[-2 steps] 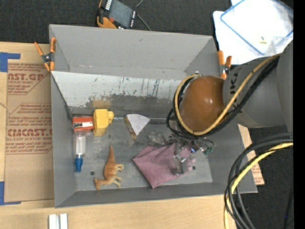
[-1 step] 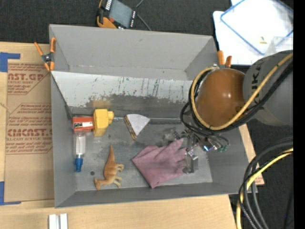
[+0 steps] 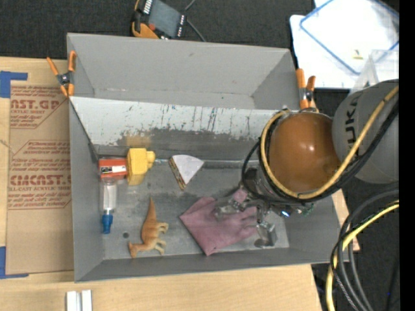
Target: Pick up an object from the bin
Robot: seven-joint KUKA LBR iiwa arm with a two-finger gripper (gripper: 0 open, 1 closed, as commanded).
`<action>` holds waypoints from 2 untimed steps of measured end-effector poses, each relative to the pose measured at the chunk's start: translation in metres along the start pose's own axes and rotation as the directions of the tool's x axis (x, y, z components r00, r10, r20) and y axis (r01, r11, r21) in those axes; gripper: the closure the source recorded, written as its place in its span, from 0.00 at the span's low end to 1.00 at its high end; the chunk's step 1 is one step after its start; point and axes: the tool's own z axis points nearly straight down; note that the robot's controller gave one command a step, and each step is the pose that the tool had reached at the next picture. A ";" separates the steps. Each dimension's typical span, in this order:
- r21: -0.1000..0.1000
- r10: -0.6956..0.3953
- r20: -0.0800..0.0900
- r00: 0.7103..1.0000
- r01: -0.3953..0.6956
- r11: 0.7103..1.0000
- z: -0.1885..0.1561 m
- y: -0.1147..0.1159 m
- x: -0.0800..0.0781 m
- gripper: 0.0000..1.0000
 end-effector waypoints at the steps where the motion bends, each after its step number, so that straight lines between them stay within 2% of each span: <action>1: 0.008 -0.099 0.004 0.995 0.099 0.995 0.042 0.001 -0.013 0.00; 2: 0.008 -0.420 0.003 0.908 0.420 0.908 0.041 -0.012 0.028 1.00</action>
Offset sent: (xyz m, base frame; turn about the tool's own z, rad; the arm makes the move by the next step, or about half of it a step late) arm -0.0092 -0.0297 -0.0412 -0.4355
